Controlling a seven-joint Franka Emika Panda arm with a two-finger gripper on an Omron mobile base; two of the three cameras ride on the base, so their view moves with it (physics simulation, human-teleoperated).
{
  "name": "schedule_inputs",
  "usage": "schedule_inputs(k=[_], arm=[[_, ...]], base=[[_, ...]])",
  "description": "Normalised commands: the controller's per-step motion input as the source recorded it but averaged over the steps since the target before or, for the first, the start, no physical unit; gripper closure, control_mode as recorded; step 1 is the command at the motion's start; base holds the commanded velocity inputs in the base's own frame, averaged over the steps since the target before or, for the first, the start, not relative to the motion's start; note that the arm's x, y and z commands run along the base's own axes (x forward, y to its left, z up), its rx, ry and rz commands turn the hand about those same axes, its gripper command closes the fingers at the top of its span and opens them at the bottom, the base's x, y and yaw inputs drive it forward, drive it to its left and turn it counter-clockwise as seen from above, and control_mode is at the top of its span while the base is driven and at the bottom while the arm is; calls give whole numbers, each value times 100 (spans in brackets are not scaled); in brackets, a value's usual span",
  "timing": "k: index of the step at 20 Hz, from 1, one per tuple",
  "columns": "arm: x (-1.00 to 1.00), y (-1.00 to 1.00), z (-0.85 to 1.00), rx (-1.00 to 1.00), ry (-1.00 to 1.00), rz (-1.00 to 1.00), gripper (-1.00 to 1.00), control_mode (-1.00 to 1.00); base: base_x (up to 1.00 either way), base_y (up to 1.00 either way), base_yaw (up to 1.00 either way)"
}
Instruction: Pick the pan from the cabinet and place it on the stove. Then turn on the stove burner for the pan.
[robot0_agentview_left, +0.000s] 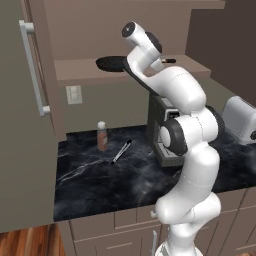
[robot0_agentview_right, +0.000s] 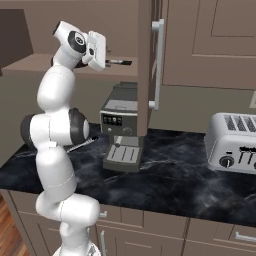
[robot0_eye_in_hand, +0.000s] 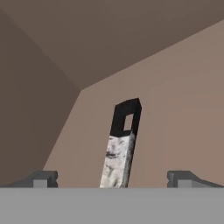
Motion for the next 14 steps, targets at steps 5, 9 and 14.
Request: schedule_inputs(k=[5,9,14], arm=[[8,-5,-31,0,0,0,-100,-100],[9,-4,-37,-1,0,0,-100,-100],[13,-2,-40,-2,0,0,-100,-100]], base=[[0,0,0],[0,0,0],[0,0,0]])
